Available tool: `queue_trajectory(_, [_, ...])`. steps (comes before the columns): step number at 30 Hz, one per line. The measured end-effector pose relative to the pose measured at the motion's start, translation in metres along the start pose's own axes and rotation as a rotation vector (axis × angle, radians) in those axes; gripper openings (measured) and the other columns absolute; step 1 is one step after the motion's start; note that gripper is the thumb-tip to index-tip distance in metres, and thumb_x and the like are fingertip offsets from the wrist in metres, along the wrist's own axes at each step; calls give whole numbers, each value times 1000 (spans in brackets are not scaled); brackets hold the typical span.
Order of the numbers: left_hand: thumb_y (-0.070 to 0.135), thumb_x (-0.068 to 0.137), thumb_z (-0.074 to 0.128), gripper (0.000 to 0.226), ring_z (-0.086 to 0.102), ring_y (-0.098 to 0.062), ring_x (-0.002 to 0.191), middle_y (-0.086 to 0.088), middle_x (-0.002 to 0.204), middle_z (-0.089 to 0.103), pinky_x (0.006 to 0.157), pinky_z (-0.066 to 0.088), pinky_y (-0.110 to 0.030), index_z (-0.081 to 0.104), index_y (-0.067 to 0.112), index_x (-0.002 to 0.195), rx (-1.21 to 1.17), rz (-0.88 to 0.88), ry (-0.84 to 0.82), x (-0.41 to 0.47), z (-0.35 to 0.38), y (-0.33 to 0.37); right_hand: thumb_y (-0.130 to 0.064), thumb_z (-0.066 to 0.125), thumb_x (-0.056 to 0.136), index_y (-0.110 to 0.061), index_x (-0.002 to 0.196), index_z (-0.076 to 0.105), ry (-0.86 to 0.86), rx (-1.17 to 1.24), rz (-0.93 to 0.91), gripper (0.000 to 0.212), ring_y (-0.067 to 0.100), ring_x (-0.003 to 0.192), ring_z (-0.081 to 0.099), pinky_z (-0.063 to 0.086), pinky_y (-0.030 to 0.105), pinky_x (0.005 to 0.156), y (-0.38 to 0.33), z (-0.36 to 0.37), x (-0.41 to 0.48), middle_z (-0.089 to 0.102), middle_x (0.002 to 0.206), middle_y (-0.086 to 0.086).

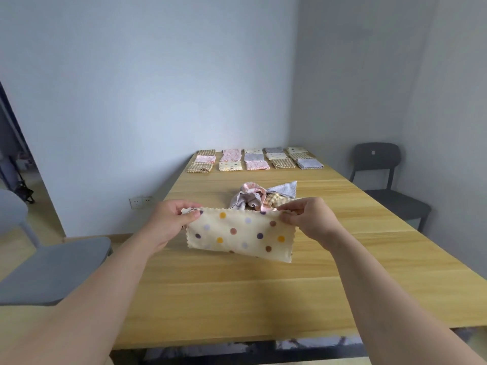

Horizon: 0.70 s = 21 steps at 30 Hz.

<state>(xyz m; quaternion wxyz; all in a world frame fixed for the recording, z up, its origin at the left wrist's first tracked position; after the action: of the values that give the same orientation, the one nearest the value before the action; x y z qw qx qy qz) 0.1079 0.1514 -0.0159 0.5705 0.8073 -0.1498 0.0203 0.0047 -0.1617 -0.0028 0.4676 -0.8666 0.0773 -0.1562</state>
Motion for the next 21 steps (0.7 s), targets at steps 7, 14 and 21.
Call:
queue_trajectory(7, [3,88,75,20,68,-16,88,-11,105,76,73,55,-20,76,20,100,-6,-29,-79,-36,-6,17,-32,85,80,-16,94,79,-70,-32,-13,22,16,74,69,59,31,73,-14,-10,-32,77,83,0])
queue_trajectory(14, [12,85,82,20,65,-8,82,3,96,78,63,51,-21,80,23,101,285,-109,-325,-54,-7,11,-28,89,74,-10,84,80,-221,116,0,22,17,76,65,56,39,73,-8,-4,-46,77,86,11])
queue_trajectory(21, [-7,87,72,13,68,-8,62,-17,93,74,61,57,-16,74,3,96,64,-98,-134,-40,-5,19,-29,82,84,-20,87,79,-16,-82,-79,11,-1,54,57,42,14,53,-11,-12,-29,73,77,-9])
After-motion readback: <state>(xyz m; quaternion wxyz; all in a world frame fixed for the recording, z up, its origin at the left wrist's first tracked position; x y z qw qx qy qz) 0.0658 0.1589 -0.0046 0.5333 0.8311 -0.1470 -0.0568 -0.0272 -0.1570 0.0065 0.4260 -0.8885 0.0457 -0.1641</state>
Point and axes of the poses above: each hand's wrist, its own x-axis towards the middle knuckle, its own z-axis out of the palm, y = z × x, the point moved 10 cm from there along x, towards the middle knuckle
